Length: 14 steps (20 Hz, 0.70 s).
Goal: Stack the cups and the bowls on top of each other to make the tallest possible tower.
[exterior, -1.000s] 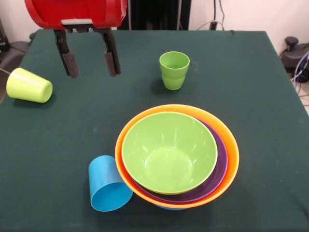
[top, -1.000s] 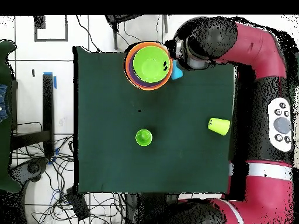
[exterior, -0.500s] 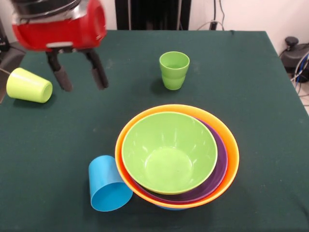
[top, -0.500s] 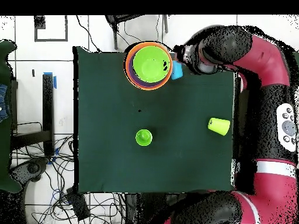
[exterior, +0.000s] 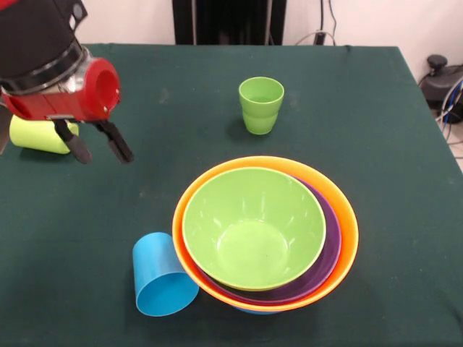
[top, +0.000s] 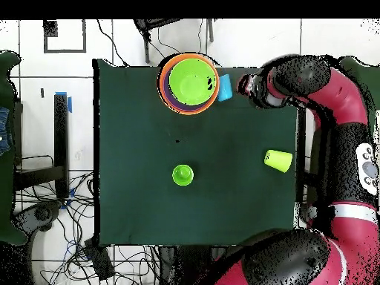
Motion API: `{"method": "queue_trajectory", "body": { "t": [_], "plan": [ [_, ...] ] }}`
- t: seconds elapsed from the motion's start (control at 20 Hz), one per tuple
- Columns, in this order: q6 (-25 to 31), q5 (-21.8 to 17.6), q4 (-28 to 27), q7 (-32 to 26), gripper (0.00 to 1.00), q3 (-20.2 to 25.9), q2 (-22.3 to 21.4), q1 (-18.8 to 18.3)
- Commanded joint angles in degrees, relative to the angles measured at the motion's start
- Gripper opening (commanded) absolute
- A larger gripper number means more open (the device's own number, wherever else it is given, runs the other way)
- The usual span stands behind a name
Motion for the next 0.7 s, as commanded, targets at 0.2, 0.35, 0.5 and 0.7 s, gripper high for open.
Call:
{"method": "queue_trajectory", "body": {
  "t": [0.2,0.35,0.5,0.7],
  "plan": [
    [-2.6,0.0,2.8,-5.8,1.0,4.0,0.1,3.1],
    [-4.0,1.3,5.7,-1.4,1.0,3.7,-2.0,4.5],
    [-7.3,2.3,9.2,1.5,1.0,3.6,-4.0,5.9],
    [-11.5,3.3,12.8,8.2,1.0,1.8,-6.5,8.8]
  ]
}}
